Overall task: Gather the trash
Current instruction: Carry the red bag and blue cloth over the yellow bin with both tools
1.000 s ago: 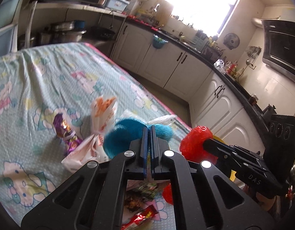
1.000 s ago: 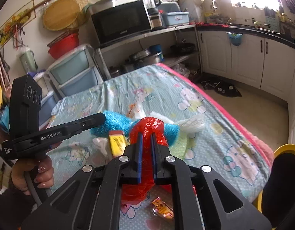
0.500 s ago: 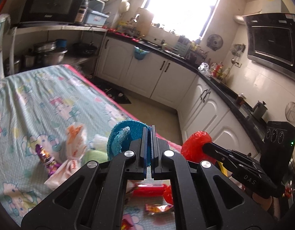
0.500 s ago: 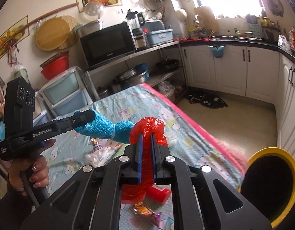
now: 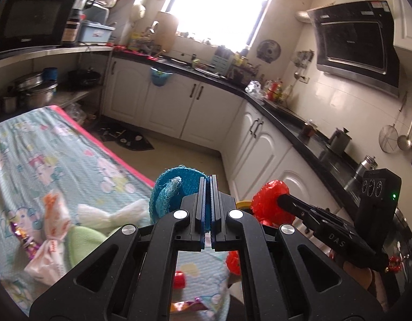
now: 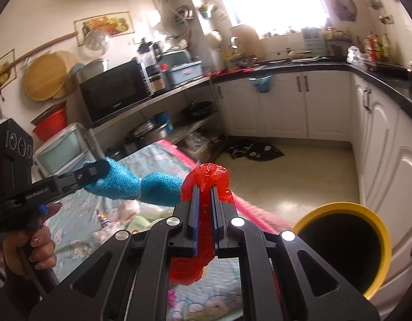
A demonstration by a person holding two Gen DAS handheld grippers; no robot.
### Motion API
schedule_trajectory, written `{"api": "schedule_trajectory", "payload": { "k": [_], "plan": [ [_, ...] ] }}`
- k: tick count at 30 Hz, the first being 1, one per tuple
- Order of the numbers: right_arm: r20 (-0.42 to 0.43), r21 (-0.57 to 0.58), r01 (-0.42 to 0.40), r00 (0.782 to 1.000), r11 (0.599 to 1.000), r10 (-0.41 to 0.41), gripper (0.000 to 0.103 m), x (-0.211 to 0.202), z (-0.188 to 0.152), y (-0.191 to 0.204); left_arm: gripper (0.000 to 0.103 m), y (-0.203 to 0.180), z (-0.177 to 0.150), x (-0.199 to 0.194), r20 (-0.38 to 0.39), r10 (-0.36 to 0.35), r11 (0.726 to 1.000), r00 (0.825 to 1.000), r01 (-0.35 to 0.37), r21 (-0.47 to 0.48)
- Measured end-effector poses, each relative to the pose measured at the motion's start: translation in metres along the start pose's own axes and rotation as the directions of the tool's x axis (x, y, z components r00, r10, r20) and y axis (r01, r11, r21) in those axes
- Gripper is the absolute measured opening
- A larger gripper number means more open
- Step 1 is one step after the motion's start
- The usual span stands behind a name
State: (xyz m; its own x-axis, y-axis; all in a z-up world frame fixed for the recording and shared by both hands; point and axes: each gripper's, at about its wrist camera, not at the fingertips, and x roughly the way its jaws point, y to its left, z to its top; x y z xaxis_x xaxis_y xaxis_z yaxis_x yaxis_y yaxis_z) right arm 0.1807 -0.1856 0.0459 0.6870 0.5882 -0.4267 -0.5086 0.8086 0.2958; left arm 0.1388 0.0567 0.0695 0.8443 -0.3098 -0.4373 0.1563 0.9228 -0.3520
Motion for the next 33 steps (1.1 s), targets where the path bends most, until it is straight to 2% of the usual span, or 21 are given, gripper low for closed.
{"api": "schedule_trajectory", "payload": {
  "k": [11, 18, 33],
  "plan": [
    [0.051, 0.104, 0.142, 0.988, 0.984, -0.148, 0.008, -0.029, 0.001, -0.057, 0.0, -0.044, -0.005, 0.034, -0.038, -0.084, 0.995, 0.996, 0.086, 0.055],
    [0.066, 0.145, 0.27, 0.957, 0.952, -0.281, 0.008, -0.047, -0.009, -0.09, 0.0, -0.068, -0.015, 0.055, -0.079, -0.125, 0.988, 0.989, 0.131, 0.078],
    [0.035, 0.184, 0.419, 0.901, 0.889, -0.432, 0.008, -0.05, -0.031, -0.143, 0.0, -0.11, -0.051, 0.114, -0.217, -0.184, 0.973, 0.959, 0.209, 0.099]
  ]
}}
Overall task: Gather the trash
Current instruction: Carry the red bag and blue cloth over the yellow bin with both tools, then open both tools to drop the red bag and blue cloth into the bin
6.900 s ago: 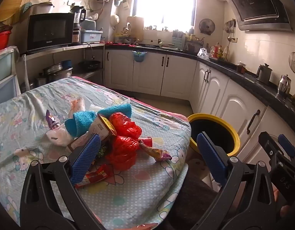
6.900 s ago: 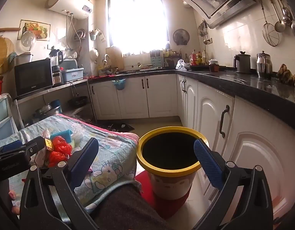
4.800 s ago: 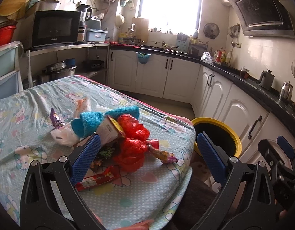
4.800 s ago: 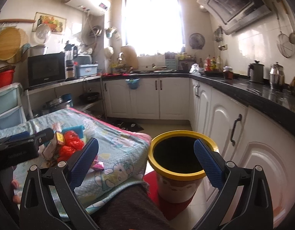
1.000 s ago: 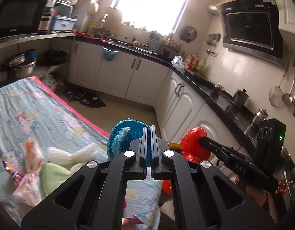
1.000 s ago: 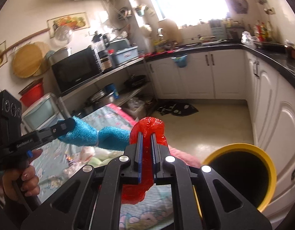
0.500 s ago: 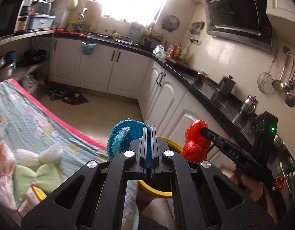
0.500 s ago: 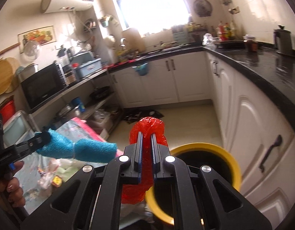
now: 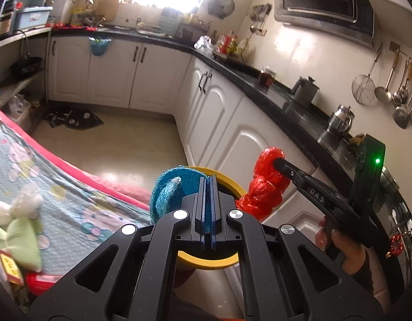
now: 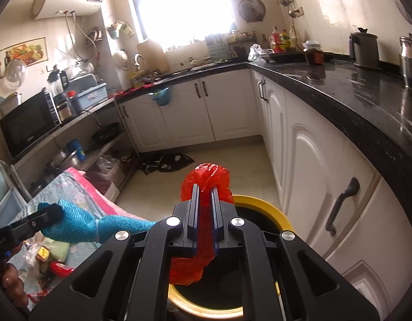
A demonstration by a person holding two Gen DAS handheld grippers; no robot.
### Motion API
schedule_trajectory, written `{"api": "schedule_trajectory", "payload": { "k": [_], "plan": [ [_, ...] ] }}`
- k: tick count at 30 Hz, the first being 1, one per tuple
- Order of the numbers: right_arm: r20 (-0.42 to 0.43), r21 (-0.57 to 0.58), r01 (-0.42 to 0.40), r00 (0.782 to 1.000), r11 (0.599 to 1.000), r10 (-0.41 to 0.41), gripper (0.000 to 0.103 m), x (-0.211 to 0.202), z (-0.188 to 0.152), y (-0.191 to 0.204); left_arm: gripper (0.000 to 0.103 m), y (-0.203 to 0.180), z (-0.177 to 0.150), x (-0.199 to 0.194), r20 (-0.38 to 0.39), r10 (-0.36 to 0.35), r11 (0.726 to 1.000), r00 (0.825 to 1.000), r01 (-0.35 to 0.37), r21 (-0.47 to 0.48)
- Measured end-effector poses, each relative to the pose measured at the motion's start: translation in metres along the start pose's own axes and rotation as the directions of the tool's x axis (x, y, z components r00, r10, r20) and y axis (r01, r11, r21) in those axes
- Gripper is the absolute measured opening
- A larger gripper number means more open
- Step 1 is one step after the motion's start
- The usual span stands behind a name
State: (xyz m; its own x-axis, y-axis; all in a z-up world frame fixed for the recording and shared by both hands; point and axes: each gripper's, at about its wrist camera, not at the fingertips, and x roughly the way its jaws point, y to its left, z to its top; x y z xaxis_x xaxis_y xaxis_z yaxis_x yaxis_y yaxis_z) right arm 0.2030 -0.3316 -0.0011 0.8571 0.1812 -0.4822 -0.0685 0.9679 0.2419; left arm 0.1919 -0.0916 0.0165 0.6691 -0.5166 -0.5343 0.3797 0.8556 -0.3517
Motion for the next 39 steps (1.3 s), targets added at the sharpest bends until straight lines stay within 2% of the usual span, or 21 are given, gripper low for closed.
{"api": "schedule_trajectory", "payload": {
  "k": [11, 17, 19, 20, 21, 22, 24, 26, 28, 30, 34, 37, 39],
  "plan": [
    [-0.077, -0.01, 0.053, 0.996, 0.999, -0.054, 0.008, 0.033, -0.022, -0.014, 0.0, -0.004, -0.019, 0.049, -0.103, -0.003, 1.0, 0.995, 0.002, -0.003],
    [-0.122, -0.002, 0.066, 0.99, 0.998, -0.066, 0.011, 0.048, -0.034, -0.02, 0.0, 0.002, -0.026, 0.065, -0.128, 0.026, 1.0, 0.991, -0.027, -0.005],
    [-0.133, 0.003, 0.069, 0.989, 0.998, -0.068, 0.018, 0.05, -0.037, -0.022, 0.001, 0.002, -0.028, 0.067, -0.126, 0.049, 0.999, 0.991, -0.049, 0.006],
    [-0.137, 0.005, 0.074, 0.988, 0.997, -0.073, 0.028, 0.051, -0.037, -0.022, 0.001, 0.002, -0.028, 0.068, -0.123, 0.057, 0.998, 0.991, -0.057, 0.008],
    [-0.139, 0.01, 0.077, 0.987, 0.997, -0.074, 0.033, 0.051, -0.039, -0.022, 0.006, 0.003, -0.028, 0.069, -0.125, 0.062, 0.998, 0.99, -0.062, 0.005],
    [-0.141, 0.014, 0.077, 0.987, 0.997, -0.075, 0.035, 0.051, -0.039, -0.024, 0.018, 0.005, -0.028, 0.068, -0.126, 0.069, 0.998, 0.99, -0.07, -0.004],
    [-0.145, 0.025, 0.079, 0.987, 0.997, -0.075, 0.042, 0.05, -0.04, -0.025, 0.033, 0.008, -0.028, 0.065, -0.117, 0.087, 0.996, 0.989, -0.089, -0.008],
    [-0.14, 0.029, 0.078, 0.987, 0.997, -0.074, 0.049, 0.048, -0.039, -0.025, 0.037, 0.01, -0.029, 0.058, -0.107, 0.103, 0.994, 0.989, -0.105, -0.011],
    [-0.135, 0.027, 0.079, 0.988, 0.997, -0.075, 0.053, 0.045, -0.038, -0.023, 0.053, 0.013, -0.029, 0.051, -0.093, 0.123, 0.992, 0.988, -0.125, -0.017],
    [-0.127, 0.019, 0.077, 0.989, 0.997, -0.074, 0.058, 0.043, -0.037, -0.02, 0.058, 0.016, -0.028, 0.043, -0.076, 0.142, 0.989, 0.987, -0.144, -0.02],
    [-0.101, -0.004, 0.076, 0.992, 0.997, -0.076, 0.065, 0.034, -0.035, -0.01, 0.082, 0.021, -0.026, 0.027, -0.048, 0.17, 0.985, 0.984, -0.172, -0.033],
    [-0.073, -0.022, 0.074, 0.994, 0.997, -0.075, 0.071, 0.026, -0.032, -0.003, 0.092, 0.025, -0.025, 0.014, -0.021, 0.184, 0.982, 0.983, -0.185, -0.043],
    [-0.057, -0.028, 0.07, 0.996, 0.997, -0.071, 0.076, 0.021, -0.03, 0.001, 0.092, 0.027, -0.024, 0.005, -0.004, 0.194, 0.98, 0.981, -0.194, -0.053]
  ]
}}
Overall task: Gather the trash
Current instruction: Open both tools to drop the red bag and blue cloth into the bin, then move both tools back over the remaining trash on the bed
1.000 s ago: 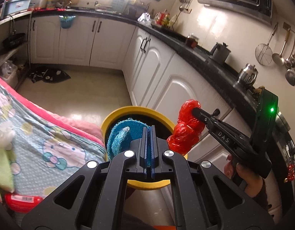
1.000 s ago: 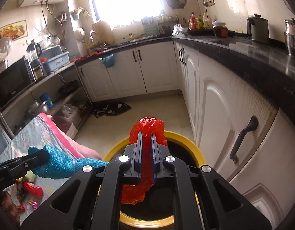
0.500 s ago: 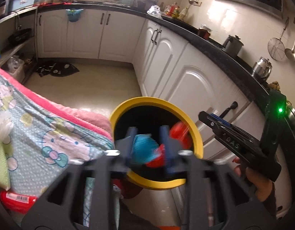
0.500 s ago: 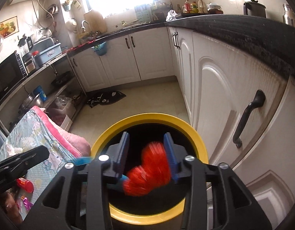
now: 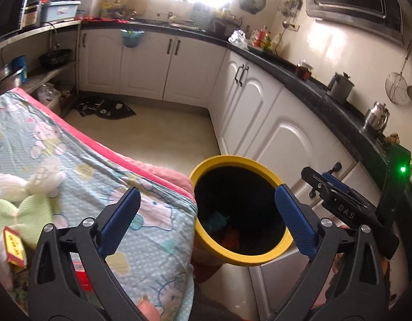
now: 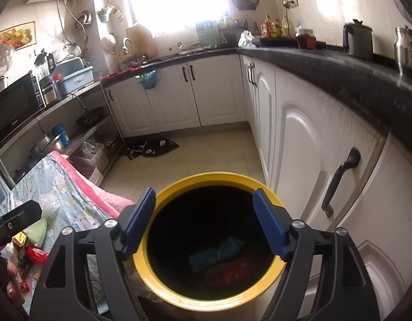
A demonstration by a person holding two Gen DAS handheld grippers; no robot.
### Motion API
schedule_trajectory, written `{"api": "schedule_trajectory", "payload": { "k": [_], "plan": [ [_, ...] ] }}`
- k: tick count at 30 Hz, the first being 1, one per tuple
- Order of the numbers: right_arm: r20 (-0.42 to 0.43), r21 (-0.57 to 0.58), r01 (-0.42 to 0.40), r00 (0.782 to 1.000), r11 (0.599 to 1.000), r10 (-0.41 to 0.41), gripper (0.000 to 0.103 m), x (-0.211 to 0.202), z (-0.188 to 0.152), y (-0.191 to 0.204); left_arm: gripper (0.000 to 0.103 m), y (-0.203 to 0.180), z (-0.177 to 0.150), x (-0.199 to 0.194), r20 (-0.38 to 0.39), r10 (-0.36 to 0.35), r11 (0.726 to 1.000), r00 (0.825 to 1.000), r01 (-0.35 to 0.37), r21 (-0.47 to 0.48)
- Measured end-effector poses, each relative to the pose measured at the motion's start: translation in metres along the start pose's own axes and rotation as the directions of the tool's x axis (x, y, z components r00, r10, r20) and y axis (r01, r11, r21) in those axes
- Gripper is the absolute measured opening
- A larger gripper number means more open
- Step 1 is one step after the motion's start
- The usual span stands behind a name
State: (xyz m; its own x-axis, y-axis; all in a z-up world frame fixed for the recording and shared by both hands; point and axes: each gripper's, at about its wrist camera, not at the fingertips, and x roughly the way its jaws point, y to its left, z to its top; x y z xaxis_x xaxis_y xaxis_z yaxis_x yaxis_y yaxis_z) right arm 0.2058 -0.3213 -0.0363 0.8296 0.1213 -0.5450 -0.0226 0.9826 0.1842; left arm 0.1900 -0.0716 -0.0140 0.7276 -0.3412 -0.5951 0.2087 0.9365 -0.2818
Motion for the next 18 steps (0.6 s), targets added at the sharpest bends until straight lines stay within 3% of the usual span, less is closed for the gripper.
{"api": "schedule_trajectory", "payload": {
  "k": [6, 18],
  "plan": [
    [0.046, -0.02, -0.03, 0.998, 0.999, 0.031, 0.083, -0.018, 0.007, 0.015, 0.092, 0.012, 0.001, -0.025, 0.034, 0.022, 0.999, 0.999, -0.021, -0.029],
    [0.077, -0.082, -0.117, 0.989, 0.99, 0.123, 0.084, -0.045, 0.009, 0.054, 0.092, 0.042, 0.003, -0.081, 0.126, 0.11, 0.993, 0.986, -0.103, -0.065]
  ]
}}
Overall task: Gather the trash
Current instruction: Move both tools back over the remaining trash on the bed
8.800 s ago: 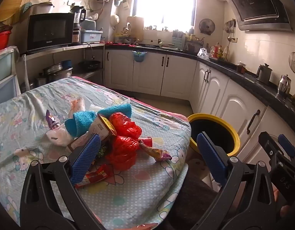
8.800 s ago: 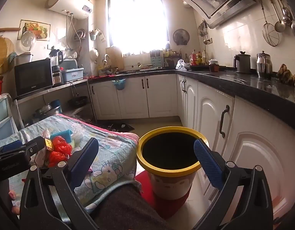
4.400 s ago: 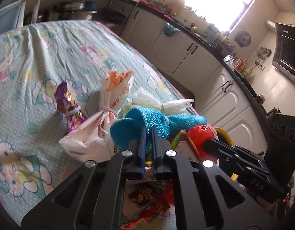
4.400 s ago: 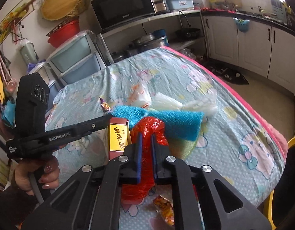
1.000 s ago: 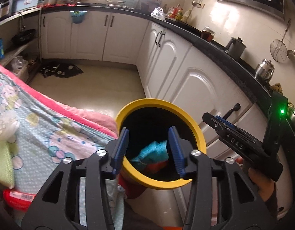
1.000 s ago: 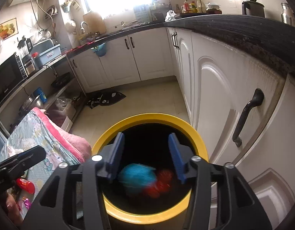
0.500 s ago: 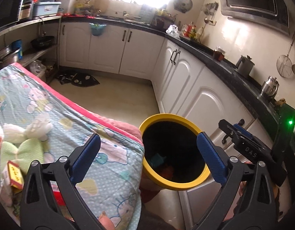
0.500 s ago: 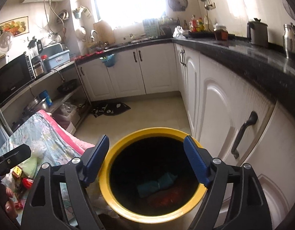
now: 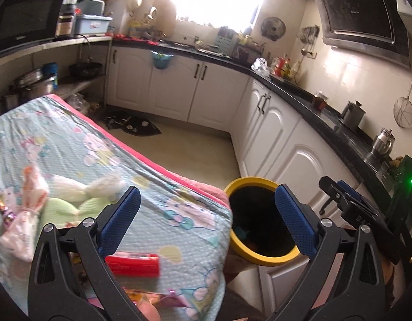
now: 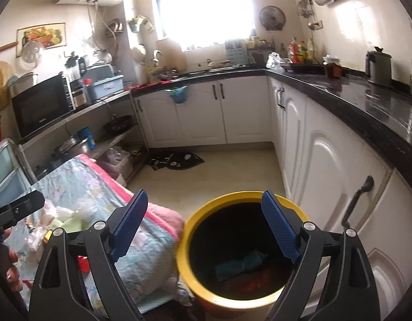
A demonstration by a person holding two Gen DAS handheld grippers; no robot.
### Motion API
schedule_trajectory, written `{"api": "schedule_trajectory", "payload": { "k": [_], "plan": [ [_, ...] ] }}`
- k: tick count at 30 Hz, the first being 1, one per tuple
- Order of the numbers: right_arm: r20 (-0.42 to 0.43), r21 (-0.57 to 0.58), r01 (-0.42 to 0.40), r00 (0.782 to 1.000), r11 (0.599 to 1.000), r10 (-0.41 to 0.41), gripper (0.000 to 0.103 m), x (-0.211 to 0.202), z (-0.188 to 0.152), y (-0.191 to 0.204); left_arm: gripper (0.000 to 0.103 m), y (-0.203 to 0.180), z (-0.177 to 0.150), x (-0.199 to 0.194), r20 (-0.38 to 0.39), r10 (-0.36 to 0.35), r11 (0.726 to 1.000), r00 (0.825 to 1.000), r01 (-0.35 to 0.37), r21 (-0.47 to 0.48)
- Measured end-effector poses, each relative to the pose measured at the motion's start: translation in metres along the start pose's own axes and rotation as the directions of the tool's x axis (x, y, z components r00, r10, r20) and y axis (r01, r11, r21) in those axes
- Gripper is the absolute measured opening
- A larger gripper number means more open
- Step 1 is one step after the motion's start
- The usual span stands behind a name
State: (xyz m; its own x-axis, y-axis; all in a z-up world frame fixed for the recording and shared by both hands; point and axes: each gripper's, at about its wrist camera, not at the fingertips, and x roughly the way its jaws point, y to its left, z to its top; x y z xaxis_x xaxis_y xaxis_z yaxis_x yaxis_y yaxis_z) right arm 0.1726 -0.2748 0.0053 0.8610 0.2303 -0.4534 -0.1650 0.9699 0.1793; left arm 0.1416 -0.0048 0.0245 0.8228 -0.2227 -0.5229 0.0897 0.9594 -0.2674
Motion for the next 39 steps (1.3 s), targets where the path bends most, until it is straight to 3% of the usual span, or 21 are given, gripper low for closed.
{"api": "schedule_trajectory", "payload": {
  "k": [19, 27, 39],
  "plan": [
    [-0.024, -0.121, -0.179, 0.984, 0.976, 0.177, 0.087, -0.017, -0.003, 0.085, 0.092, 0.063, 0.004, -0.056, 0.08, 0.138, 0.989, 0.987, -0.134, -0.063],
    [-0.126, -0.167, -0.309, 0.949, 0.936, 0.29, 0.087, -0.011, -0.024, 0.122, 0.092, 0.102, -0.001, -0.073, 0.075, 0.217, 0.972, 0.973, -0.209, -0.103],
    [-0.231, -0.23, -0.393, 0.911, 0.89, 0.343, 0.087, -0.004, -0.053, 0.162, 0.092, 0.152, -0.017, -0.091, 0.045, 0.314, 0.938, 0.948, -0.303, -0.169]
  ]
}}
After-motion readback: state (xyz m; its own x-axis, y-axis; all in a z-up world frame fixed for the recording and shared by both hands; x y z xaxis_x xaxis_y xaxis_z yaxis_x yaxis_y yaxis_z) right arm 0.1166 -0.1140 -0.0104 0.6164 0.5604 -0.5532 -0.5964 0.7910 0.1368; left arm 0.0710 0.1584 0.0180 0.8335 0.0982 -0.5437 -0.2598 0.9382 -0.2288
